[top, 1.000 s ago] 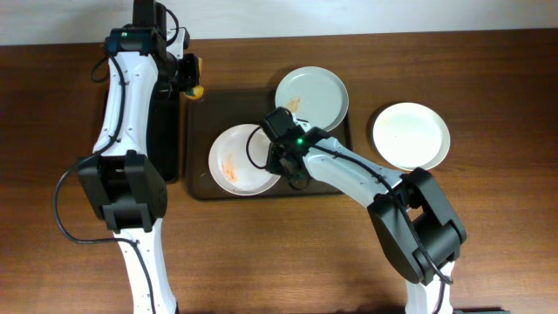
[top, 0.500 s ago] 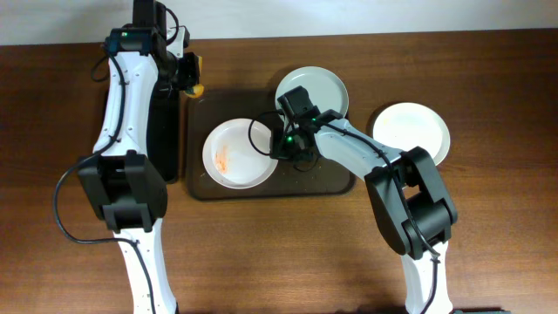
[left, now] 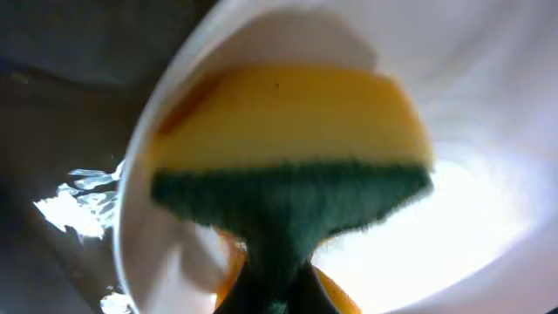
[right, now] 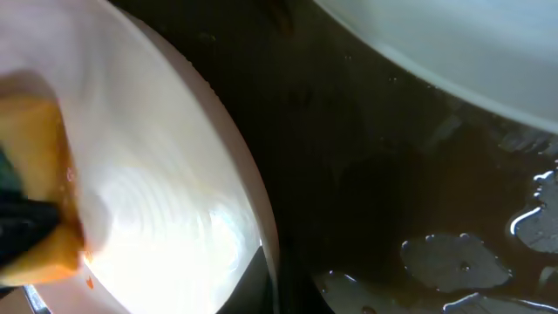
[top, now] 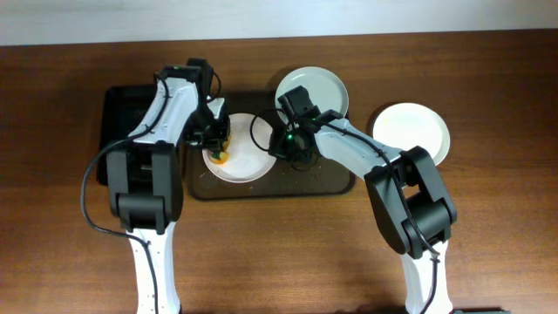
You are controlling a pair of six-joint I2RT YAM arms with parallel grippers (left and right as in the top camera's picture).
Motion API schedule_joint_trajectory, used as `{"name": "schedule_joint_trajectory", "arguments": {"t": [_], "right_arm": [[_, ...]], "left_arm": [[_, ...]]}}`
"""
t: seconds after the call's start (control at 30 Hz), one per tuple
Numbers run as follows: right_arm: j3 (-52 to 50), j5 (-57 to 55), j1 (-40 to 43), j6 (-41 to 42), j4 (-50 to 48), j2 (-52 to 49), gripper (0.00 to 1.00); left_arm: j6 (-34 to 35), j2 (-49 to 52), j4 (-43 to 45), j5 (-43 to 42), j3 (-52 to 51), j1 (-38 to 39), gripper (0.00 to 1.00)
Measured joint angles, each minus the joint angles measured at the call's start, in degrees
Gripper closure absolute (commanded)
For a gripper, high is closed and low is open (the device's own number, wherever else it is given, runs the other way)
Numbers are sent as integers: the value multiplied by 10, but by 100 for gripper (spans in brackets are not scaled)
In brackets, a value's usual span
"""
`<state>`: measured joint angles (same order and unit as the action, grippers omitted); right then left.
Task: Clean dirty plates on tray and stack at the side
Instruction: 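Hold the plate with the right gripper and scrub it with the left sponge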
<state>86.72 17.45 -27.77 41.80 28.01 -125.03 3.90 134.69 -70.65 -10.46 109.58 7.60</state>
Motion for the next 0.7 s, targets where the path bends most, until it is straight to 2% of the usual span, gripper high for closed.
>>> {"name": "schedule_joint_trajectory", "arguments": {"t": [0.13, 0.3, 0.37, 0.4, 0.47, 0.53, 0.57, 0.63, 0.7], "right_arm": [[0, 1, 3, -2, 2, -1, 96], [0, 1, 3, -4, 2, -1, 96], [0, -1, 3, -8, 2, -1, 96], [0, -3, 5, -8, 0, -1, 96], [0, -2, 7, -2, -5, -2, 96], [0, 0, 7, 0, -7, -2, 96], [0, 5, 7, 0, -9, -3, 96], [2, 17, -4, 0, -14, -4, 96], [3, 21, -7, 0, -13, -4, 96]], "left_arm": [[-10, -16, 15, -41, -44, 0, 99], [-168, -17, 30, -96, -57, 28, 99], [-204, -17, 54, -119, -61, 27, 99], [-192, -17, 77, -119, -63, 26, 99], [-71, -24, 122, -63, -62, 27, 99], [69, -31, 129, 103, -57, 36, 99], [108, -31, 128, 170, -56, 36, 99], [142, -31, 113, 232, -57, 40, 99], [129, -30, 107, 244, -58, 42, 100]]}}
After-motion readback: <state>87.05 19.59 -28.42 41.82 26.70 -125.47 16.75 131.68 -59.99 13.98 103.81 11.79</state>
